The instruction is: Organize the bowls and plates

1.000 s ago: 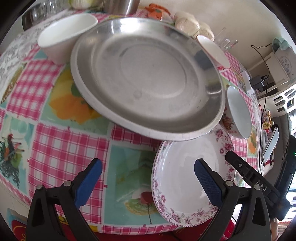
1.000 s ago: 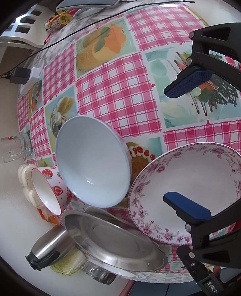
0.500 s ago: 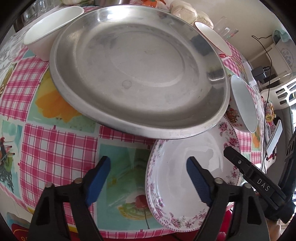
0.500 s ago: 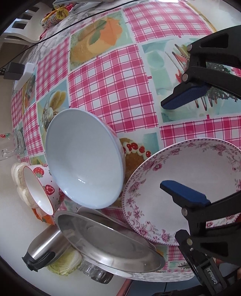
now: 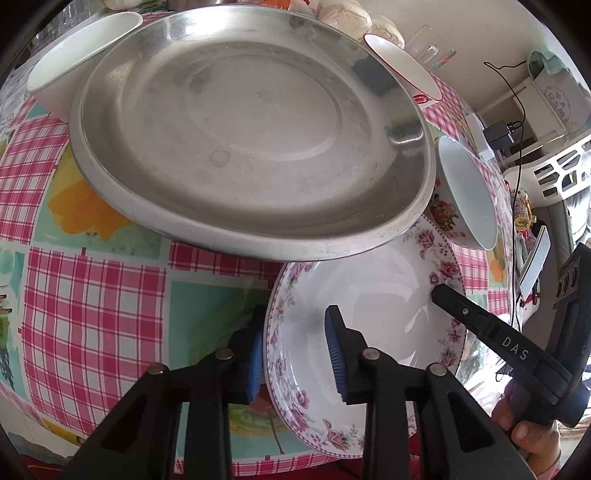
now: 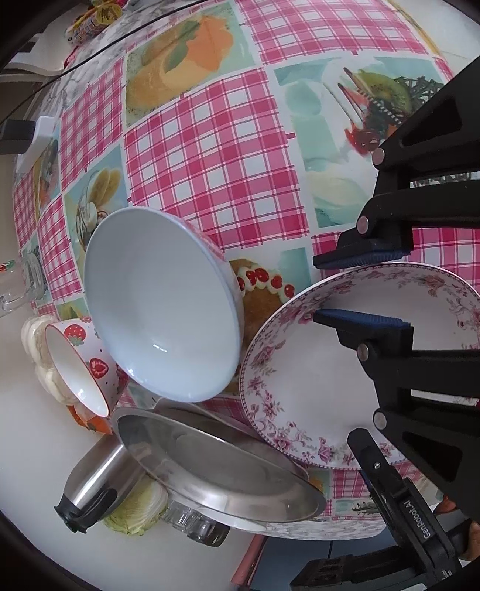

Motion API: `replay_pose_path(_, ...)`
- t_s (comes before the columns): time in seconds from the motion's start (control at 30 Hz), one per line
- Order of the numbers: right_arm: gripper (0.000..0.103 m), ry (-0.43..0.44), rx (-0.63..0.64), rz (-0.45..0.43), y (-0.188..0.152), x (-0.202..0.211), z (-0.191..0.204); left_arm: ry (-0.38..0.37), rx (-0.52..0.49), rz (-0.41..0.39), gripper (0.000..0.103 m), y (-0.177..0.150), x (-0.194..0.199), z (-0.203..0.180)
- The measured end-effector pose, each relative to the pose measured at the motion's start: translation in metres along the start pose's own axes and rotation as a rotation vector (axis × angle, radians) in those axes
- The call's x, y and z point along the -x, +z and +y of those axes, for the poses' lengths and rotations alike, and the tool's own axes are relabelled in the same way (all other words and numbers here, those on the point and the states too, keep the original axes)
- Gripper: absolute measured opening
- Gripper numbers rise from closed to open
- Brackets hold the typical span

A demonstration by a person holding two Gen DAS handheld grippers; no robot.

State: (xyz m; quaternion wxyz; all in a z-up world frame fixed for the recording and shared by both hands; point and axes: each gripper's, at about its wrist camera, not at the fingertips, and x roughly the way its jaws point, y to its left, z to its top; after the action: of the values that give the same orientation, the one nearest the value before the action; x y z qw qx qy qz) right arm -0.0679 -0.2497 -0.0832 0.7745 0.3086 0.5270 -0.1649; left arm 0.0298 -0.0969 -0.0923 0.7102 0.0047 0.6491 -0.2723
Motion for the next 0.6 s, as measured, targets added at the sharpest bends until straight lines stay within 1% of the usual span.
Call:
replay_pose_path(0.13,0.024,0.011,0.008,-0.001,-0.004,0.0,-0.003,-0.011,0.002,-0.001,0.028,-0.004,0.006,0.004)
replay_pose_path(0.23,0.023,0.003,0.023,-0.004,-0.007,0.003,-0.004,-0.012,0.008,0.002,0.025,-0.004,0.004,0.006)
replay_pose_path(0.3,0.022,-0.003,0.019,-0.005,-0.012,0.005,-0.005,-0.021,0.013,0.009,0.022,-0.009,0.014,0.019)
replay_pose_path(0.43,0.016,0.004,0.023,-0.026,-0.015,0.015,-0.003,-0.023,0.018,0.013,0.022,-0.012,0.016,0.025)
replay_pose_path(0.6,0.012,0.021,0.039,-0.052,-0.019,0.03,-0.001,-0.035,0.036,0.02,0.022,-0.016,0.019,0.032)
